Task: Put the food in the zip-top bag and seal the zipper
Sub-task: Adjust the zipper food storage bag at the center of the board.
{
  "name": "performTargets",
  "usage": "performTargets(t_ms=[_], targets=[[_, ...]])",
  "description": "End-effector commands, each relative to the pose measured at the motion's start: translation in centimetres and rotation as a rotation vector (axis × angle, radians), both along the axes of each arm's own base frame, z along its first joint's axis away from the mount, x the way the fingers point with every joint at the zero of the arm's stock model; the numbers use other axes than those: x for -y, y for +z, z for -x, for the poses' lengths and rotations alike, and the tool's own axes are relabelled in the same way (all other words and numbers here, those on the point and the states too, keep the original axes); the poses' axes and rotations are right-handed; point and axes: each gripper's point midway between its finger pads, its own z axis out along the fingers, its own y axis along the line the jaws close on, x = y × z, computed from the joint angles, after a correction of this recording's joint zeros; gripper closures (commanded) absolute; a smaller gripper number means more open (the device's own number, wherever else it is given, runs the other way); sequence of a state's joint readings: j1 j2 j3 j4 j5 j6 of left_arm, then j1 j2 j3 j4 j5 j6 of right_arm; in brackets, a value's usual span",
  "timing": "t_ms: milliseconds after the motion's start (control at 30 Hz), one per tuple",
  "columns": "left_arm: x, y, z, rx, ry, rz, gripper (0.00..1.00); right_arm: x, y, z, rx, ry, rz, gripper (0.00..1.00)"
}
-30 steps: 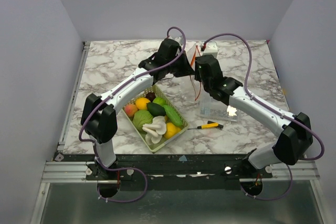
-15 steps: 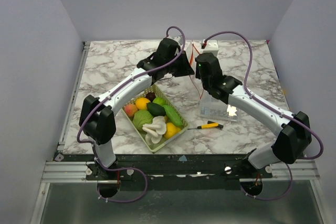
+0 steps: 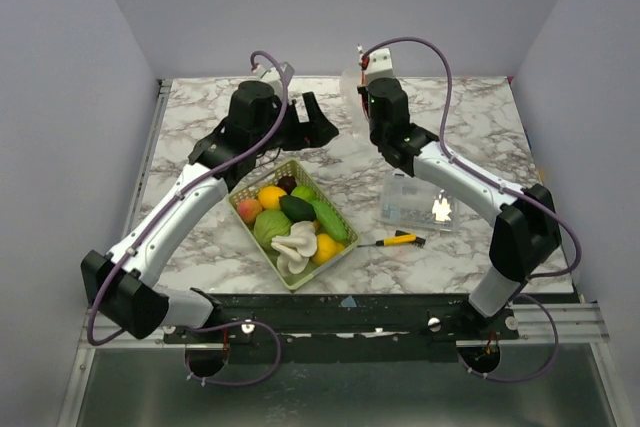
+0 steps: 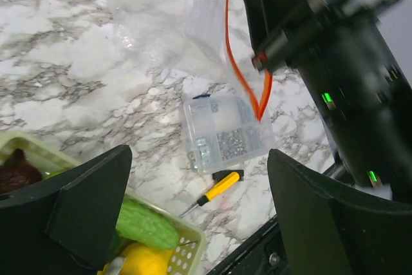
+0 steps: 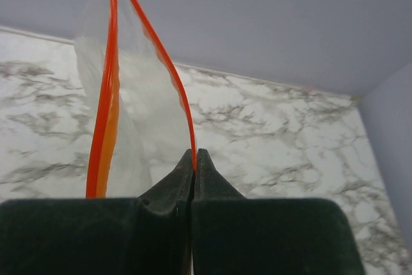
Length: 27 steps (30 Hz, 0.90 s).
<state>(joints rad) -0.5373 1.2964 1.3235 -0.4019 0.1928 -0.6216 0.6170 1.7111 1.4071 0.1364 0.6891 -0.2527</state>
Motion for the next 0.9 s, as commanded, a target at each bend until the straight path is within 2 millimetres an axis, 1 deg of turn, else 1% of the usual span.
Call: performTargets(t_ms=[0,67,133,200,300,333,400,500,600,700,800,867], targets=[[-2.8,-4.2,2.9,-0.042,0.003,-0.109,0.07,1.1,3.2,-1.3,0.091,0.034,0.223,0.99],[-3.9,-6.2,3.9,-0.066,0.015,-0.147,0.06,-0.5,1.7,-1.2,0.051,0.147,0.227,0.99],[-4.9,-8.1,4.7,-0.087,0.029,-0.182,0.06,-2.7,-1.0,-0.6,-0.012,0.271,0.186,0.99],[-5.8,-9.6,5.3,-0.115,0.052,-0.215,0.05,-4.8,-3.9,0.2,-0.072,0.375,0.085,0.99],[-6.1,-11.1,6.1,-0.134,0.046,-0.223,0.05,-8.4,-8.9,1.8,-0.209,0.545,-0.034,0.99],[-6.1,-11.5,6.4,-0.145,0.039,-0.223,0.05,-9.2,-10.2,2.1,-0.253,0.561,-0.083,0.99],[-6.5,-12.1,6.8,-0.164,0.043,-0.238,0.05,-9.7,-12.0,2.6,-0.313,0.548,-0.165,0.99],[-6.8,-12.9,6.9,-0.163,0.053,-0.246,0.05,-10.0,-13.3,3.6,-0.34,0.554,-0.234,0.99],[-6.3,-14.0,6.9,-0.203,0.024,-0.272,0.05,-10.7,-14.1,5.1,-0.384,0.623,-0.251,0.99],[-6.2,-15.4,6.5,-0.228,0.026,-0.309,0.05,-10.5,-14.3,5.5,-0.389,0.618,-0.272,0.99],[-5.7,-15.5,6.0,-0.23,0.019,-0.308,0.07,-10.2,-14.2,5.6,-0.39,0.61,-0.268,0.99],[-5.6,-15.4,5.4,-0.211,0.028,-0.317,0.11,-9.9,-14.0,5.8,-0.381,0.605,-0.264,0.99]])
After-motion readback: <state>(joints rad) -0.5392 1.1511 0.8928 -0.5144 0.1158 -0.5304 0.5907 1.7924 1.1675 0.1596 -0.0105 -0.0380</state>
